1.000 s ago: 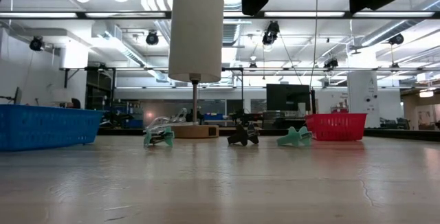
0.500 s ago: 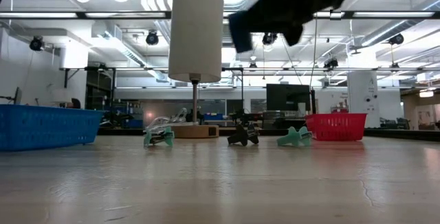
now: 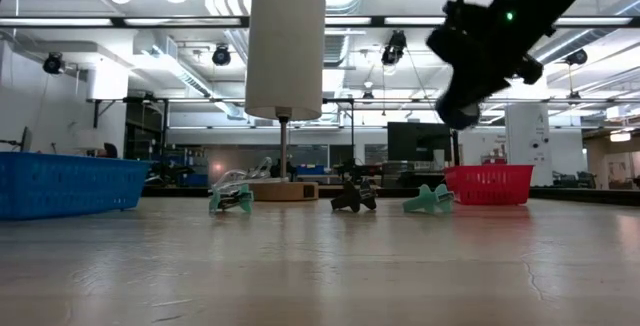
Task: Pick and place Stapler, Stapler remover, tape
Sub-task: Put the blue tape into the red bin, then put the staples box into the orange bin
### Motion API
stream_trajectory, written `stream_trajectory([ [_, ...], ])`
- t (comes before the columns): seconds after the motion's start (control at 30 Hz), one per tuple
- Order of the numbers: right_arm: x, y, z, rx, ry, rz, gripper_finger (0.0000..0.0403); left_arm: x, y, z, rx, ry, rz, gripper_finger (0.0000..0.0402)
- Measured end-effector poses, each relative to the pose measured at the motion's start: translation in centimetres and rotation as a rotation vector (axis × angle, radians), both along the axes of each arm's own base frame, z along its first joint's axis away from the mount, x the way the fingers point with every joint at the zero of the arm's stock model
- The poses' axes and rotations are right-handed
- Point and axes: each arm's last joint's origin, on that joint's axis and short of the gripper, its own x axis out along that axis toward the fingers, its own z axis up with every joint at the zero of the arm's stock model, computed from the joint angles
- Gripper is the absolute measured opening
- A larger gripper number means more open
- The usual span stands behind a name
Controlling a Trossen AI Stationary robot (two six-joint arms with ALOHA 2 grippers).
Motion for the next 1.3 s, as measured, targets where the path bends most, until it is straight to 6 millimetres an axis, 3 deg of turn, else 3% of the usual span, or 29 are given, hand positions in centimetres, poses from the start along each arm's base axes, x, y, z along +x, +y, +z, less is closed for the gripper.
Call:
stream_trajectory([
  [0.43,-0.7,-5.2,-1.7,0.125,0.158,-0.193,0.0053,0.0,0.0,-0.2,0.002,0.014,0.002,0.0149],
  [0.7,-0.7,-5.8,-2.7,0.154,0.230,-0.188,0.0063,-0.1,0.0,-0.3,-0.011,0.015,0.005,0.0149],
  [1.13,-0.8,-5.8,-2.8,0.147,0.264,-0.175,0.0189,-0.6,0.0,-1.3,-0.067,0.066,0.019,0.0149],
  [1.3,-0.8,-5.4,-2.7,0.139,0.277,-0.139,0.0221,-0.8,-0.2,-1.6,-0.085,0.076,0.019,0.0149],
])
